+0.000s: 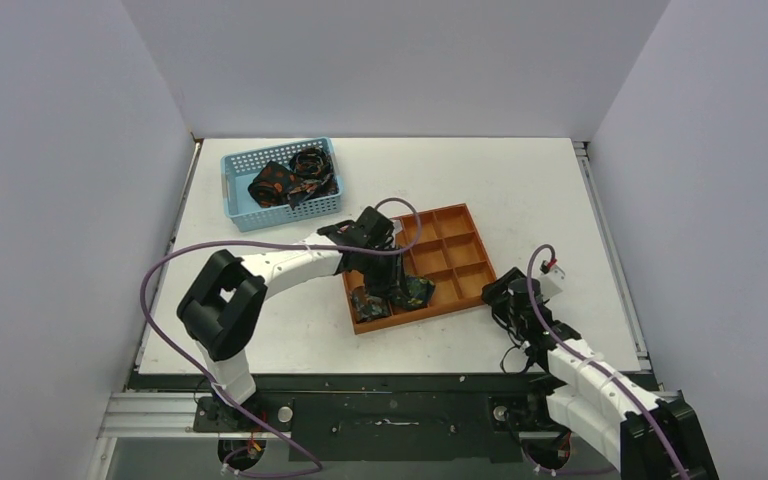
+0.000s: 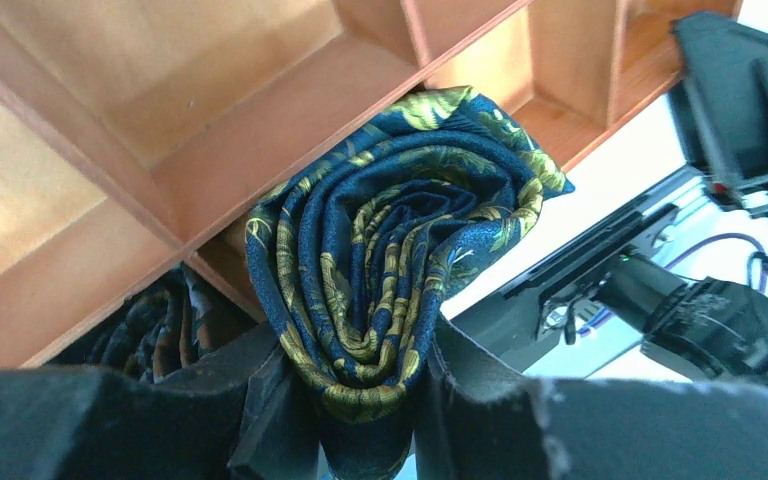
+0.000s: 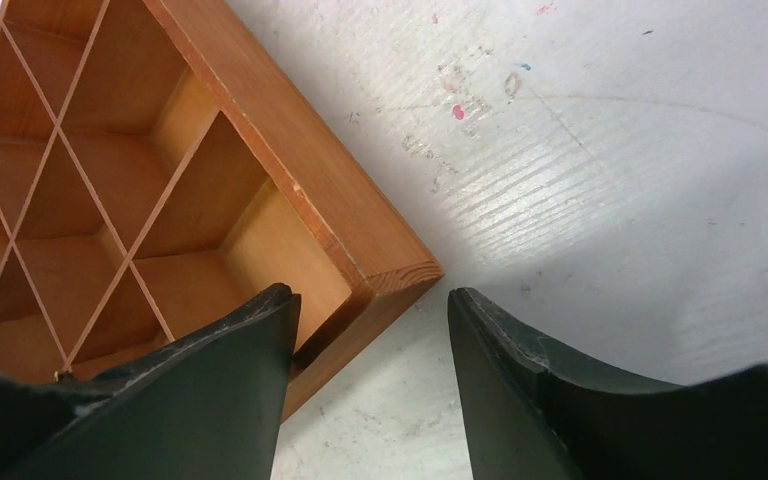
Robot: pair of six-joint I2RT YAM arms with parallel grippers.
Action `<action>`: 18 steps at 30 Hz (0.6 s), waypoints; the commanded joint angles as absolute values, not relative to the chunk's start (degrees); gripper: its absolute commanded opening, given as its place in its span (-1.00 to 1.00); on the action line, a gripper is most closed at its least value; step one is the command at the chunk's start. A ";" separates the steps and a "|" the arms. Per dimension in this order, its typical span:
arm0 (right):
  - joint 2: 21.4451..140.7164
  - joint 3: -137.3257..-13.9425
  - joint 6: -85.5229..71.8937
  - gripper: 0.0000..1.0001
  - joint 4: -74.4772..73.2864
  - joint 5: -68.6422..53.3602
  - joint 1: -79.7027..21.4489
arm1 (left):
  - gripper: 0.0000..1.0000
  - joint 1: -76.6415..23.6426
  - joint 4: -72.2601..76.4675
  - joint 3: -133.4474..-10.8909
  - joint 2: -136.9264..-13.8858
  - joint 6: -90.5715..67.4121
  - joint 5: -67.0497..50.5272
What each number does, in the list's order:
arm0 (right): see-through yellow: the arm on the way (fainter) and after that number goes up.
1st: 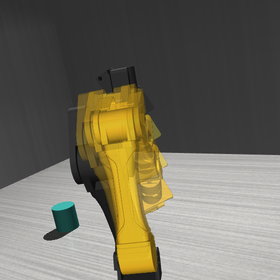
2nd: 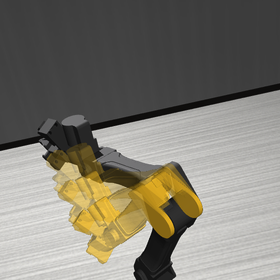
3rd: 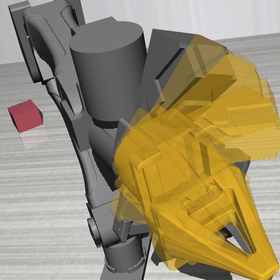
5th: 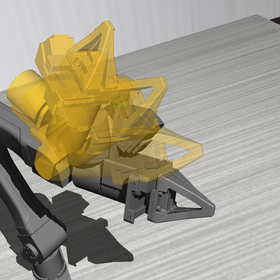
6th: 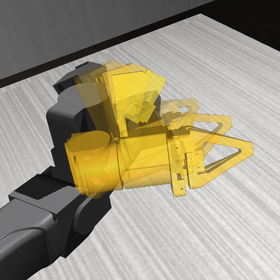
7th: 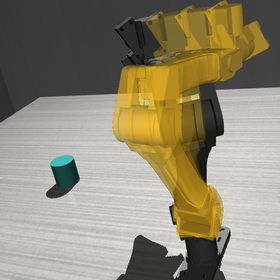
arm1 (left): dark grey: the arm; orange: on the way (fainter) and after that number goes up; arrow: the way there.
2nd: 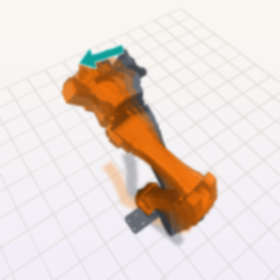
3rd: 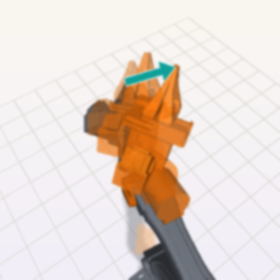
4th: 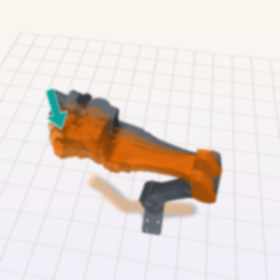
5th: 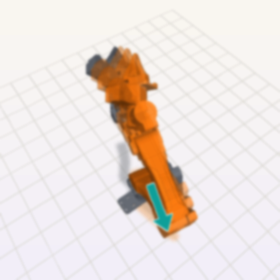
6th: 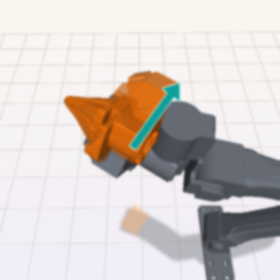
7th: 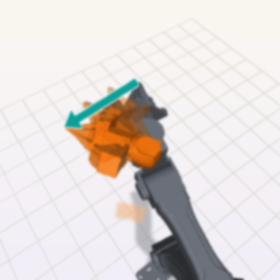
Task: Roll the ties
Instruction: Place the tie in the storage box.
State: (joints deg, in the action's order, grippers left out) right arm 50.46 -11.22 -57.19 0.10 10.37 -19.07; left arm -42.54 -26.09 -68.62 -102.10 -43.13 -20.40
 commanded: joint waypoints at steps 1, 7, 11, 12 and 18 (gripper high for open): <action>48.26 -15.34 -53.85 0.16 -6.02 15.14 -20.17 | -1.00 -44.54 -34.70 -68.50 -102.50 -41.93 -14.59; 51.29 -18.32 -49.10 0.16 -1.46 17.94 -20.65 | -1.00 -44.58 -37.61 -67.72 -102.30 -39.82 -12.98; 60.34 -21.93 -45.21 -0.01 2.62 15.21 -20.60 | -1.00 -44.39 -41.70 -71.55 -104.55 -36.20 -11.06; 62.57 -22.75 -44.51 -0.08 3.01 14.46 -20.54 | -1.00 -44.38 -43.65 -73.53 -105.34 -35.07 -10.22; 65.73 -22.00 -45.14 -0.39 2.34 13.41 -19.84 | -1.00 -43.47 -52.67 -82.77 -111.63 -26.97 -5.37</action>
